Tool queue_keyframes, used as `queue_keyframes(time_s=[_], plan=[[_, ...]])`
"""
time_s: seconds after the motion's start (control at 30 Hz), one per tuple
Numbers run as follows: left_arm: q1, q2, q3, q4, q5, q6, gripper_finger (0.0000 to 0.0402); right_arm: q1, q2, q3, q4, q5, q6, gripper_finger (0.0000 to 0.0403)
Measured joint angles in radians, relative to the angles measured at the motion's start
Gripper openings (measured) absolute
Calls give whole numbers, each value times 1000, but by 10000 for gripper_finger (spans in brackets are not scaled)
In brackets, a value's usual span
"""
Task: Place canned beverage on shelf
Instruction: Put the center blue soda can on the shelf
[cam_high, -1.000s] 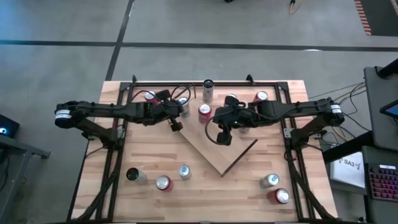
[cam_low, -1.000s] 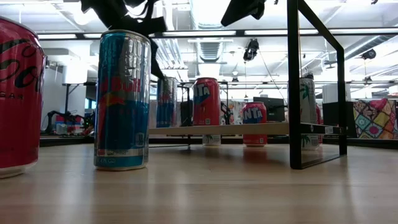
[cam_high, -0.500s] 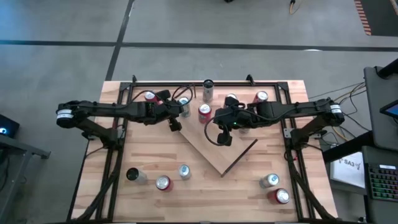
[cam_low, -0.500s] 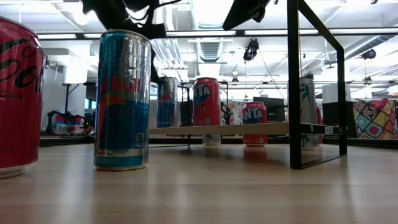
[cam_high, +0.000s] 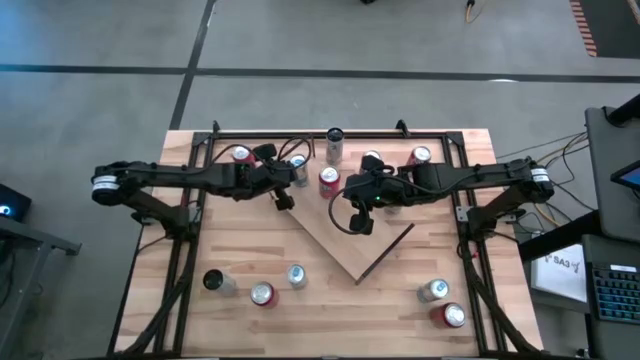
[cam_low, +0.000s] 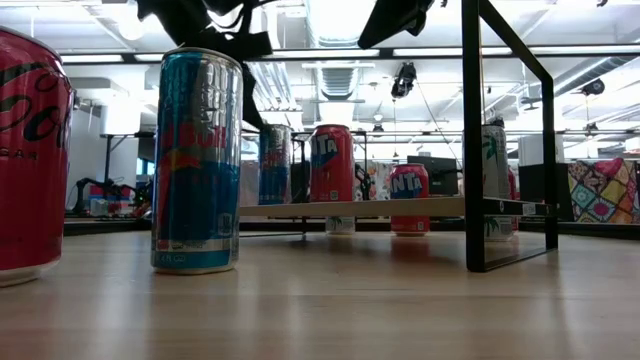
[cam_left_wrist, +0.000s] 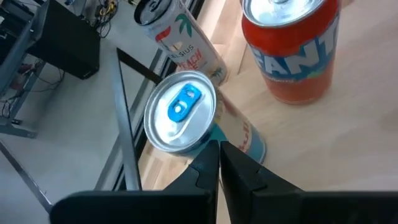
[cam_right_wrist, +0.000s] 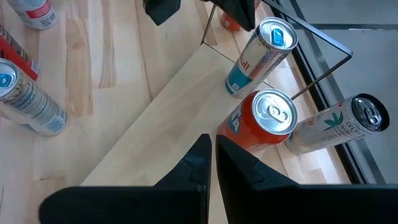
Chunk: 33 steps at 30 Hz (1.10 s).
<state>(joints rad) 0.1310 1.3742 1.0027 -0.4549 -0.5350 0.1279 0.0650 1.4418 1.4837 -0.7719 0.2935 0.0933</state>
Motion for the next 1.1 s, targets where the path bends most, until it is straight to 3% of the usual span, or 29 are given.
queue_keyframes(time_s=[0.6, 1.1], plan=[[0, 3, -3, -35, 29, -14, 0, 0, 0, 0, 0, 0, 0, 13], [28, 4, -5, 40, 31, -6, 0, 0, 0, -1, 0, 0, 0, 13]])
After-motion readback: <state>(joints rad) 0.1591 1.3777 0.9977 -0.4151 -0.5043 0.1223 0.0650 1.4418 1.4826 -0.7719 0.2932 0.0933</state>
